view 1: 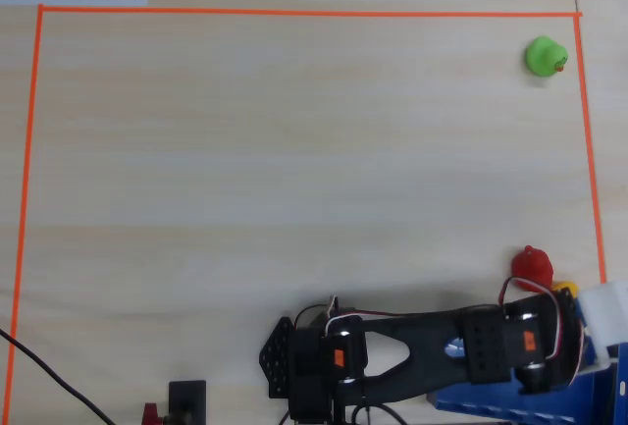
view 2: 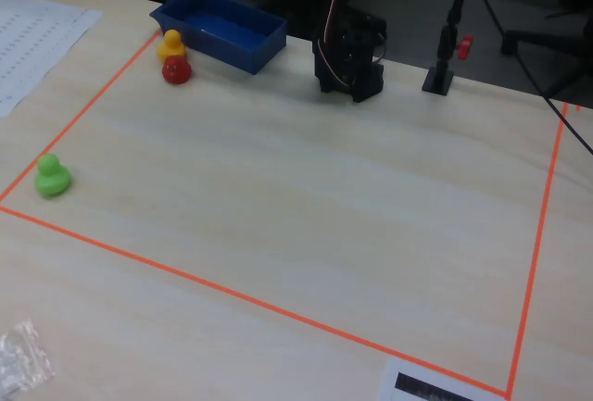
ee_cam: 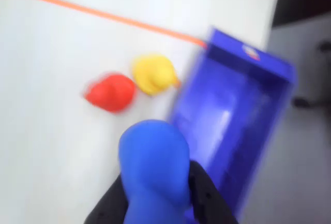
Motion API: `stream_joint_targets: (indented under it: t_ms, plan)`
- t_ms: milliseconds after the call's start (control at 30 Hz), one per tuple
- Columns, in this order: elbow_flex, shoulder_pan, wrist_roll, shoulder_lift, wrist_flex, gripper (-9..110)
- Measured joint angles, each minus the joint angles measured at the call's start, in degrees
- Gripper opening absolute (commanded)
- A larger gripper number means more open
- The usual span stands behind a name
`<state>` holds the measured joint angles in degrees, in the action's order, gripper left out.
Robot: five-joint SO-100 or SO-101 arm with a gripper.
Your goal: Grasp blue duck and put it into box.
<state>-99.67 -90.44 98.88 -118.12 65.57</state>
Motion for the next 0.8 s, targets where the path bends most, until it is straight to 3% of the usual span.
stream_joint_targets:
  t_ms: [333, 533, 800]
  plan:
    - [-30.32, -10.20, 7.56, -21.45, -7.65, 0]
    - [-41.75, -13.27, 9.93, -21.71, -19.78, 0]
    - [-42.98, -15.03, 12.83, -13.71, -28.83, 0]
